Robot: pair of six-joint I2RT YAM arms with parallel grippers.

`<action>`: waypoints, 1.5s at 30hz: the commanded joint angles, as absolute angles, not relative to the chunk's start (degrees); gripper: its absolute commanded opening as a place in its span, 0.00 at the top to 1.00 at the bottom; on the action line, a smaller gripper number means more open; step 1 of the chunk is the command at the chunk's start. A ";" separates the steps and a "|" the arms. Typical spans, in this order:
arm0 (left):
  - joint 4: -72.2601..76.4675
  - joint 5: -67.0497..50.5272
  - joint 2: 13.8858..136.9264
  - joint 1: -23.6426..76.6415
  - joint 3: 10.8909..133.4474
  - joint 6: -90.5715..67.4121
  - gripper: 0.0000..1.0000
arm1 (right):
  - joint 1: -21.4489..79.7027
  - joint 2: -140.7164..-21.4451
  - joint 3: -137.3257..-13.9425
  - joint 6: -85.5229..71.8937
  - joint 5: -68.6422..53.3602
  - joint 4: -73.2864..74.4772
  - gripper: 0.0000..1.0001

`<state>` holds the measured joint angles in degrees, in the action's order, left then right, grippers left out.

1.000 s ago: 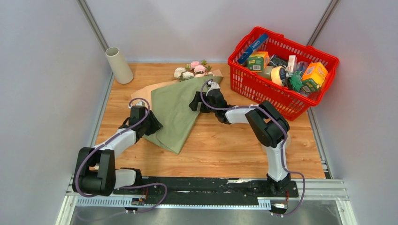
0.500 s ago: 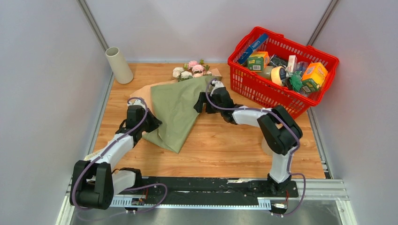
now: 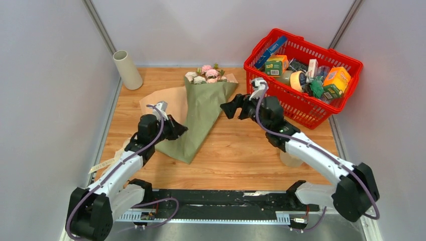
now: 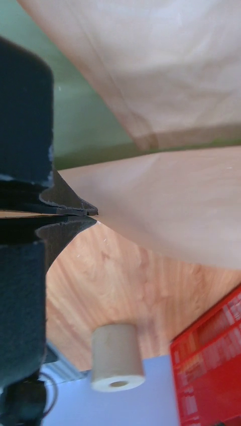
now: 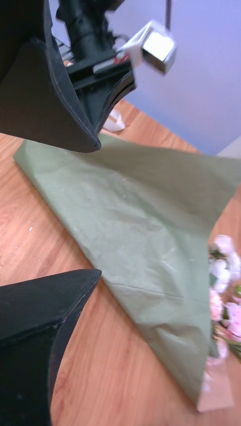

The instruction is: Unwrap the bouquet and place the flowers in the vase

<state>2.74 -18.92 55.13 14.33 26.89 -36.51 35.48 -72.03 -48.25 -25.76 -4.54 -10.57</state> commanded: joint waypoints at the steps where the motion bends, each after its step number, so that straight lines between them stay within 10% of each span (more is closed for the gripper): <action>1: 11.50 -25.48 55.45 19.23 24.79 -37.35 0.93 | 35.60 -65.23 -47.90 -22.33 -0.62 -7.39 0.11; 11: 20.30 -31.80 64.76 33.92 25.31 -38.58 0.65 | 35.59 -53.62 -45.70 -23.55 2.99 -3.70 0.11; 23: 17.16 -34.37 65.48 36.74 28.03 -36.57 0.55 | 35.59 -49.13 -47.90 -28.56 7.12 7.03 0.12; 45: -35.41 23.27 54.32 36.65 50.18 -22.06 0.36 | 36.74 -73.99 -38.24 -36.73 -11.07 -6.49 0.19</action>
